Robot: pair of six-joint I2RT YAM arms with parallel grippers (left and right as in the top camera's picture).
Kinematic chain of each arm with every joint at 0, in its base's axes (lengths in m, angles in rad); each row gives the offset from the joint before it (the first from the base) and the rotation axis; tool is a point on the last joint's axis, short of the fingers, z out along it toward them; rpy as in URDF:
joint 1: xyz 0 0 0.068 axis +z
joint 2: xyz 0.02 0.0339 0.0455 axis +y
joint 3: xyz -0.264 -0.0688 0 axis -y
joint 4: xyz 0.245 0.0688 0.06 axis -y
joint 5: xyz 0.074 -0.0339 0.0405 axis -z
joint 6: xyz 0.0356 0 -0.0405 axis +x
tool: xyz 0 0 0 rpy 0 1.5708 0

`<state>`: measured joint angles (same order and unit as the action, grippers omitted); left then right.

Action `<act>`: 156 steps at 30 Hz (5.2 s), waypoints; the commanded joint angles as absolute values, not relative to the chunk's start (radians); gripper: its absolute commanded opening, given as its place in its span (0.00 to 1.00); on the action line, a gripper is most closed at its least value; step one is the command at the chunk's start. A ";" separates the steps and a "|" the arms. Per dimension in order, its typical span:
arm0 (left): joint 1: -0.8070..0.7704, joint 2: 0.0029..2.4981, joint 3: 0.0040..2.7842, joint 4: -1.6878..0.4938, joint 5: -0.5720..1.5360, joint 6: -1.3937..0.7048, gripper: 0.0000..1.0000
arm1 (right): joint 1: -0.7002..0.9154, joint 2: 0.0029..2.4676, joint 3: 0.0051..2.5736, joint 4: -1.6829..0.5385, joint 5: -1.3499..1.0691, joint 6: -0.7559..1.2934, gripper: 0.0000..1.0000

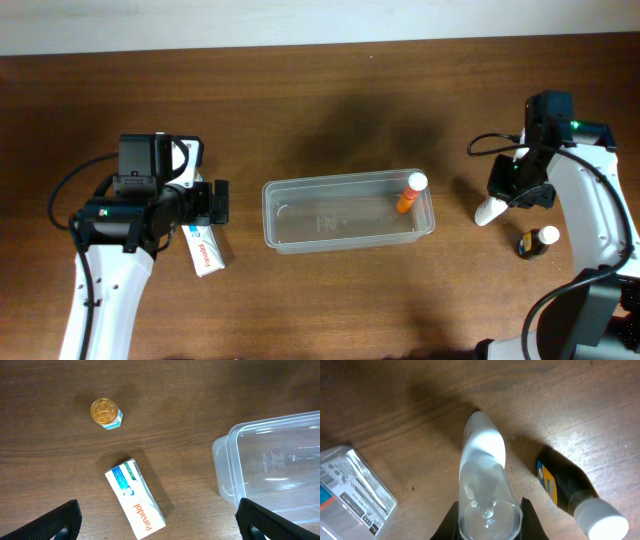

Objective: Pack container
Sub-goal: 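Grasp the white plastic bottle with the right gripper, then lay the white bottle into the container and open the right gripper, then grasp the small dark bottle with white cap using the right gripper, then place the dark bottle upright in the container's right end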

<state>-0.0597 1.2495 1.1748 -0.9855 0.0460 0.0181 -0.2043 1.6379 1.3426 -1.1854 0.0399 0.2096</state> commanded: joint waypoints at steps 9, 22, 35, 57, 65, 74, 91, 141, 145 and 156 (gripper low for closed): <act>-0.063 1.251 1.194 -0.989 0.057 0.012 0.99 | -0.144 1.385 1.422 -1.352 -0.001 0.189 0.04; -0.063 1.251 1.194 -0.989 0.057 0.012 0.99 | 0.205 1.196 1.421 -1.394 -0.029 0.245 0.05; -0.063 1.251 1.194 -0.989 0.057 0.012 0.99 | 0.265 1.384 1.421 -1.343 -0.011 0.252 0.05; -0.063 1.251 1.194 -0.989 0.057 0.012 0.99 | 0.265 1.493 1.412 -1.282 -0.011 0.252 0.05; -0.063 1.251 1.194 -0.989 0.057 0.012 0.99 | 0.276 1.495 1.324 -1.215 0.012 0.252 0.05; -0.063 1.251 1.194 -0.989 0.057 0.012 0.99 | 0.255 1.461 1.388 -1.210 0.103 0.284 0.05; -0.063 1.251 1.194 -0.989 0.057 0.012 0.99 | -0.419 1.395 1.412 -1.366 0.018 0.281 0.68; -0.063 1.251 1.194 -1.006 0.057 0.012 0.99 | -0.400 1.586 1.382 -1.368 -0.057 0.130 0.12; -0.063 1.251 1.194 -1.005 0.057 0.012 1.00 | -0.186 1.431 1.483 -1.424 -0.062 0.116 0.13; -0.063 1.251 1.194 -1.007 0.057 0.012 0.99 | 0.330 1.471 1.487 -1.334 -0.040 0.167 0.14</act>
<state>-0.0597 1.2495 1.1748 -1.0061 0.0460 0.0181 0.2886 1.4071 1.4967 -1.3613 -0.0761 0.1287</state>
